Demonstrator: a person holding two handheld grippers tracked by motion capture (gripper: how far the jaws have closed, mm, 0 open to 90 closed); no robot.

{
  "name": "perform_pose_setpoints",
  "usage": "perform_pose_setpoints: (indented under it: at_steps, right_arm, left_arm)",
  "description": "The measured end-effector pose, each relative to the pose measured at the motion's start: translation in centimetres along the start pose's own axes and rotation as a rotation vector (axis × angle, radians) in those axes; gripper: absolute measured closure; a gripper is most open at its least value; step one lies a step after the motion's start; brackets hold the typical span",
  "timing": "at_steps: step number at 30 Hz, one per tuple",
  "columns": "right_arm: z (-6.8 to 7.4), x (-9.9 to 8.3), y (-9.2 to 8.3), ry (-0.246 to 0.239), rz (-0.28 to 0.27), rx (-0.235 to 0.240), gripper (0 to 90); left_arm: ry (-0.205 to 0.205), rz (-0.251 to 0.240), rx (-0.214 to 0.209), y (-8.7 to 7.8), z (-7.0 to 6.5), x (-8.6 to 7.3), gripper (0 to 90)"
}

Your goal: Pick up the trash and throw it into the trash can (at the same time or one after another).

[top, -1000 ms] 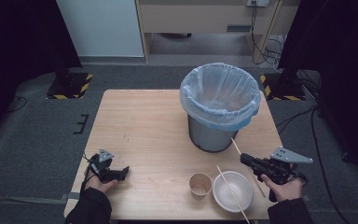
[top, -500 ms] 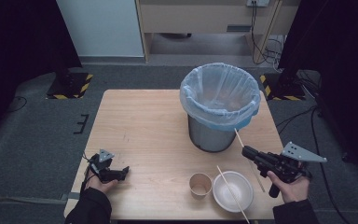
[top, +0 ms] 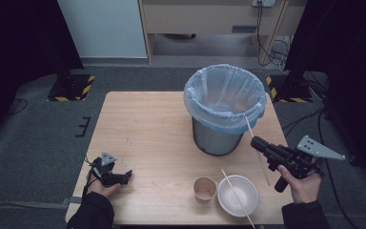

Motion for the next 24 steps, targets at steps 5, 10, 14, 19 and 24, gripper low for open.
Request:
perform_pose_setpoints:
  at_steps: [5, 10, 14, 19, 24]
  right_arm:
    - [0.1, 2.3, -0.1, -0.016, -0.071, -0.015, 85.7]
    - [0.0, 3.5, -0.1, -0.022, -0.106, -0.028, 85.7]
    - [-0.2, 4.6, 0.2, -0.029, -0.14, -0.047, 85.7]
    - [-0.3, 6.5, 0.5, -0.049, -0.171, -0.073, 85.7]
    - [-0.3, 8.3, 0.7, -0.063, -0.196, -0.089, 85.7]
  left_arm:
    - [0.0, 0.0, 0.0, 0.0, 0.0, 0.0, 0.0]
    - [0.0, 0.0, 0.0, 0.0, 0.0, 0.0, 0.0]
    - [0.0, 0.0, 0.0, 0.0, 0.0, 0.0, 0.0]
    - [0.0, 0.0, 0.0, 0.0, 0.0, 0.0, 0.0]
    - [0.0, 0.0, 0.0, 0.0, 0.0, 0.0, 0.0]
Point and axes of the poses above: each handheld gripper's, and its own axes: y roughly forward along the jaws, x roughly out of its top, z roughly to its left, the point moved 5 cm from there along y, roughly forward along the jaws, and after that the axes turned 7 degrees about z, right-handed, at the moved point
